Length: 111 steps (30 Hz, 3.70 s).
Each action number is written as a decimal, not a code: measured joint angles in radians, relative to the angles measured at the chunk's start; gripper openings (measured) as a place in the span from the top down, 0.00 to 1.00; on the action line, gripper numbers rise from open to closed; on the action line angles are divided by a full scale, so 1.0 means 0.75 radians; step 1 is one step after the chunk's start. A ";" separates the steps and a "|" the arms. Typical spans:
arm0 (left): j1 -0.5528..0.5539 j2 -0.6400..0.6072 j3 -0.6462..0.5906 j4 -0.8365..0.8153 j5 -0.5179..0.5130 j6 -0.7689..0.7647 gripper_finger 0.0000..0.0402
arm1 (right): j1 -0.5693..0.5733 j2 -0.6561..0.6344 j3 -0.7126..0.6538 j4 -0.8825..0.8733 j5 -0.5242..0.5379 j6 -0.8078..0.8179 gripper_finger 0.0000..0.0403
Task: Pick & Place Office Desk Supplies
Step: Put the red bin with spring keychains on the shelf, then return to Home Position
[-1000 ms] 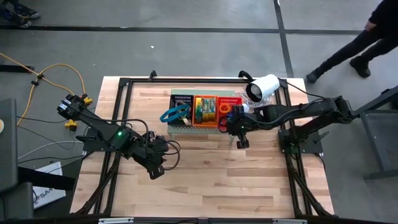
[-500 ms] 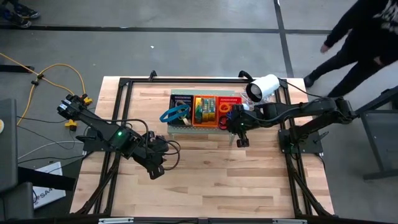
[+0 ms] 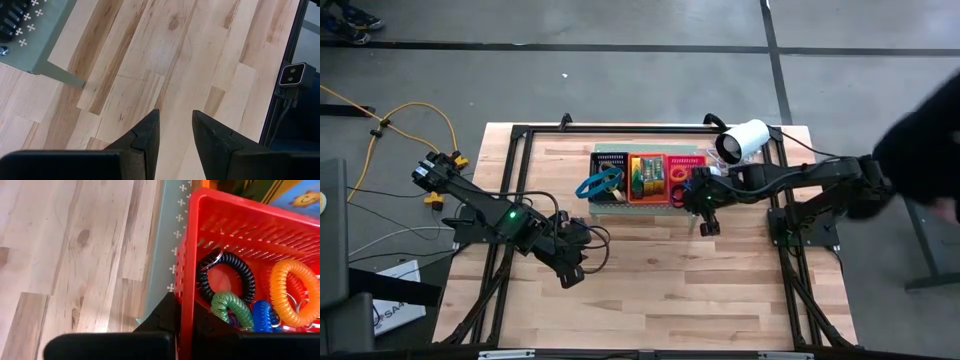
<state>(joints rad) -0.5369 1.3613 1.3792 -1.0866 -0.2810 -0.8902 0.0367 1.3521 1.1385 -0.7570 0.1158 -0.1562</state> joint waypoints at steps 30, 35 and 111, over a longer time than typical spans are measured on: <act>0.000 0.000 0.000 0.000 -0.001 0.000 0.72 | 0.001 -0.001 0.004 0.009 0.017 0.043 0.85; 0.000 0.000 0.000 0.000 -0.001 0.000 0.72 | 0.001 -0.001 0.004 0.009 0.025 0.043 0.85; 0.000 -0.001 0.000 0.000 0.000 0.000 0.72 | 0.425 -0.148 0.001 0.232 0.165 0.397 0.83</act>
<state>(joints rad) -0.5373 1.3609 1.3792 -1.0866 -0.2810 -0.8902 0.3551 1.2412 1.1393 -0.5827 0.2398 0.1415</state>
